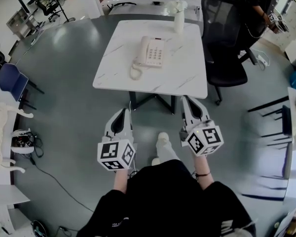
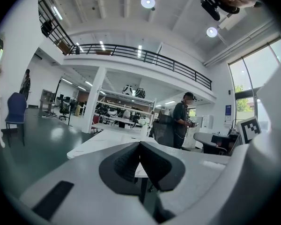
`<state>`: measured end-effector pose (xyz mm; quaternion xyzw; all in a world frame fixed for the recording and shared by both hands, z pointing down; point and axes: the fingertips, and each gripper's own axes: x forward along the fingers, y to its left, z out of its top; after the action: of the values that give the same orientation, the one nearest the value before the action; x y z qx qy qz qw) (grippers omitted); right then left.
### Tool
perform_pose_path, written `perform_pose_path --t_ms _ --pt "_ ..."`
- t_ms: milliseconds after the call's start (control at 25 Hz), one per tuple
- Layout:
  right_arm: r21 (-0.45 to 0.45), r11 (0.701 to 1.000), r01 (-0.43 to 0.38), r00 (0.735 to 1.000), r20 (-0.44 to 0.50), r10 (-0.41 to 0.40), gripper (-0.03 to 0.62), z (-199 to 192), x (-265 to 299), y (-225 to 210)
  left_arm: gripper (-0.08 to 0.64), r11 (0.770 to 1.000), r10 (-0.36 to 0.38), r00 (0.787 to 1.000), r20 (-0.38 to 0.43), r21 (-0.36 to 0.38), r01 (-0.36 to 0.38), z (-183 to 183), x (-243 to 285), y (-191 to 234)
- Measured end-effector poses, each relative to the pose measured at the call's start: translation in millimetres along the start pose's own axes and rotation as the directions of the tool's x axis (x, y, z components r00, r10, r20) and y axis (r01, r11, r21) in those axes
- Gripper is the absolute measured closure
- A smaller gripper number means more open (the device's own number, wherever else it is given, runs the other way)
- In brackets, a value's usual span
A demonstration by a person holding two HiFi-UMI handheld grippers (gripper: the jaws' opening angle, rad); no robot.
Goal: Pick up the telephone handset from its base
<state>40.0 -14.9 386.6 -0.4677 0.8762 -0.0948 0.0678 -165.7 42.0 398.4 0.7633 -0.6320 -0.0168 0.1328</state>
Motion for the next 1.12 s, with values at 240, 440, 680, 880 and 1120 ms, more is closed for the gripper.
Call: perform_pose_path --t_ms 240,440,680,880,1120 --pt "0.010 1.000 -0.006 1.000 0.013 0.006 0.601 0.6 39.0 -20.4 0.560 1.000 0.013 1.000 -0.018 0.011 -0.013 -0.4 37.7 12.6" --pt "0.026 1.000 -0.018 1.000 0.013 0.017 0.601 1.4 79.4 -42.9 0.560 1.000 0.011 1.000 -0.023 0.020 -0.010 7.6 79.9 21.2" --pt "0.033 0.998 -0.044 0.999 -0.003 0.044 0.601 1.9 129.2 -61.7 0.560 1.000 0.011 0.998 -0.054 0.026 -0.009 10.3 132.5 29.9" --pt "0.033 0.998 -0.049 0.999 -0.022 0.050 0.601 1.8 161.3 -81.2 0.560 0.999 0.030 0.998 -0.063 0.023 -0.029 18.0 170.0 49.1" --pt "0.039 0.997 -0.060 0.997 -0.047 0.062 0.601 -4.4 204.7 -101.2 0.560 1.000 0.008 0.995 -0.095 -0.001 -0.008 12.4 217.8 54.9"
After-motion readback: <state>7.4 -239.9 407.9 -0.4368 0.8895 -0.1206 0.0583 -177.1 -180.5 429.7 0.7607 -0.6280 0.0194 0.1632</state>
